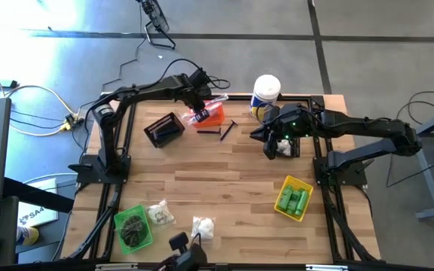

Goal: Pick & Place Travel size toiletries
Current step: Put the blue toothbrush into the orange bin, then put the blue razor into the left black bin

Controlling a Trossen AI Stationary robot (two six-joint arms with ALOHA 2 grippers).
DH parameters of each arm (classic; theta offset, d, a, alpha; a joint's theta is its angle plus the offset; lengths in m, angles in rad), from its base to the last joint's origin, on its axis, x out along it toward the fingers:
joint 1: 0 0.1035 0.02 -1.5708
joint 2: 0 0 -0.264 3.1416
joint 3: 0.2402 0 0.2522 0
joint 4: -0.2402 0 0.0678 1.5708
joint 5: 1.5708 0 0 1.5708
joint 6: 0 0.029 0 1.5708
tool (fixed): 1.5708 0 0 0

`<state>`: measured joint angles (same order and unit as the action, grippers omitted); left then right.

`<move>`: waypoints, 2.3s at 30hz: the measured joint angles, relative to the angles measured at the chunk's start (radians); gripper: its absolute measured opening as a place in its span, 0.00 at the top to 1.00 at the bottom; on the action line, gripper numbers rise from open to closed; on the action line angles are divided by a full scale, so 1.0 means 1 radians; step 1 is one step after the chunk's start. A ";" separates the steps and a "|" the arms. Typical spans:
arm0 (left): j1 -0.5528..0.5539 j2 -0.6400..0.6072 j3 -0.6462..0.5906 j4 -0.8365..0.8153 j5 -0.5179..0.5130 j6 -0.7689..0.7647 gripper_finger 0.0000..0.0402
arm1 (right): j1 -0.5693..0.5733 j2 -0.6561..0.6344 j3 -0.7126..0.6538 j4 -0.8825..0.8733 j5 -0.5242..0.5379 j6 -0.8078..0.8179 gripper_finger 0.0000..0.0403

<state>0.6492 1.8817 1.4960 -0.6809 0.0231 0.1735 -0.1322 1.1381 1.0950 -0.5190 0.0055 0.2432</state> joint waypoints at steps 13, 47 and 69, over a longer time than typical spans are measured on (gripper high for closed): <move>0.013 0.015 -0.082 0.090 0.028 0.006 0.97 | 0.000 0.000 0.000 0.001 0.000 0.000 0.91; -0.003 0.014 0.170 -0.172 -0.008 -0.112 0.63 | 0.000 0.000 0.000 0.006 -0.008 0.000 0.91; -0.337 0.014 0.226 -0.207 -0.061 -0.591 0.63 | 0.000 0.000 0.000 -0.002 -0.039 -0.004 0.91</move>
<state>0.3120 1.8954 1.7223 -0.8882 -0.0379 -0.4179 -0.1318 1.1385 1.0948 -0.5213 -0.0334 0.2388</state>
